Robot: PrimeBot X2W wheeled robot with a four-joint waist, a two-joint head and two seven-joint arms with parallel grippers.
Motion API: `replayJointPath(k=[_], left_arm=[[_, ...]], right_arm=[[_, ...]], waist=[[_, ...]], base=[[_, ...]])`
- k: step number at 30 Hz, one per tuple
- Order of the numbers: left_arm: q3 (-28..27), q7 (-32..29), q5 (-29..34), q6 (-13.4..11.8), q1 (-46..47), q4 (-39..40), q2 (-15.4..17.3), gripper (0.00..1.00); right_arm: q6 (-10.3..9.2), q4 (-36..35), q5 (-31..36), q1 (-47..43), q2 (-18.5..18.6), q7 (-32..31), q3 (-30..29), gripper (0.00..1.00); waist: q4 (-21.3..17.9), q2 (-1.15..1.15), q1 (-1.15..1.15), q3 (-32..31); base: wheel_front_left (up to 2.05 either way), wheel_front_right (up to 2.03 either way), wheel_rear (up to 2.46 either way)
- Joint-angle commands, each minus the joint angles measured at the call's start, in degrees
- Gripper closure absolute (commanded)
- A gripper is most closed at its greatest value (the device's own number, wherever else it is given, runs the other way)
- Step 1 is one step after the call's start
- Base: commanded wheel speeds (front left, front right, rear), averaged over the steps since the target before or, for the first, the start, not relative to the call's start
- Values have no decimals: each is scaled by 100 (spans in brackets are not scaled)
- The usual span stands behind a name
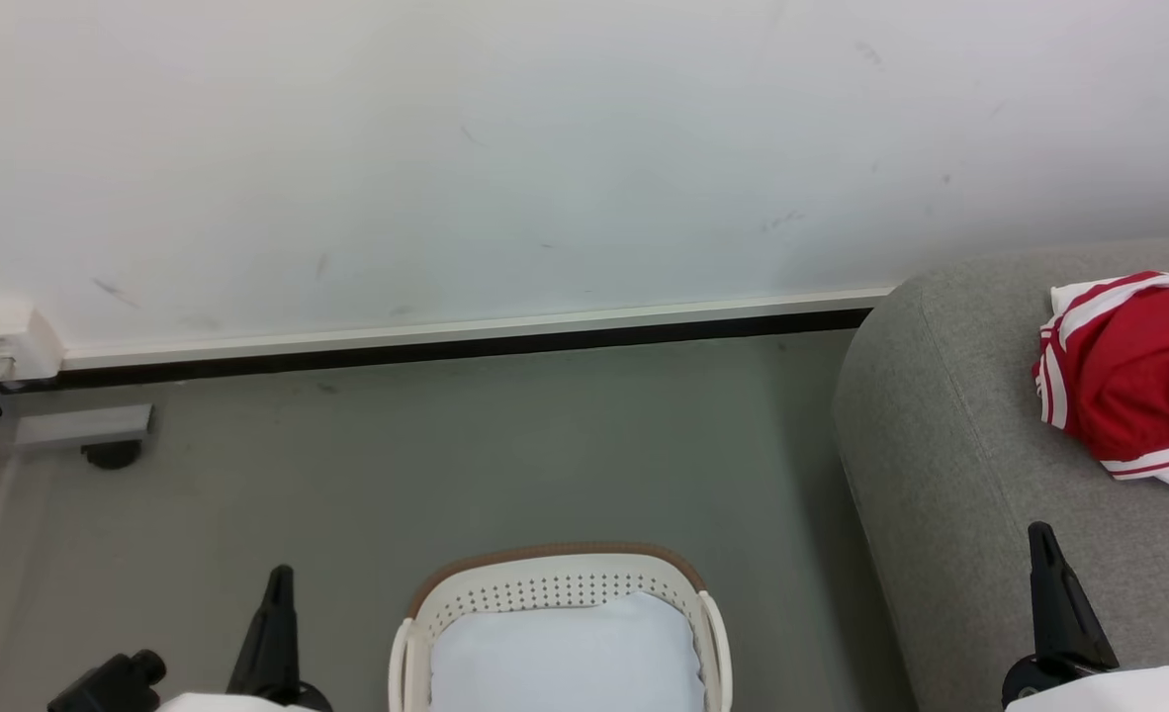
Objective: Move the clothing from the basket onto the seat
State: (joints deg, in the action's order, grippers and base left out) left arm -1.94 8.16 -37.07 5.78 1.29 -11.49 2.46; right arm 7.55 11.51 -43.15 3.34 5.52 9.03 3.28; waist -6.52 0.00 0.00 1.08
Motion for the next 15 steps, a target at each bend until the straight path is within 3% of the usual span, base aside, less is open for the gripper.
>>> replayJointPath(k=[1,15], left_arm=[[-50,-64,-297,29,148,45,30,100],[-131,-335,-1306,60,224,-8,36,100]], right_arm=[[-3,-46,-280,144,17,-65,-65,100],[-4,6,-1209,184,-7,-320,-202,100]], waist=[[15,0,0,-2],[101,0,0,-14]], base=[[0,0,0],[0,0,0]])
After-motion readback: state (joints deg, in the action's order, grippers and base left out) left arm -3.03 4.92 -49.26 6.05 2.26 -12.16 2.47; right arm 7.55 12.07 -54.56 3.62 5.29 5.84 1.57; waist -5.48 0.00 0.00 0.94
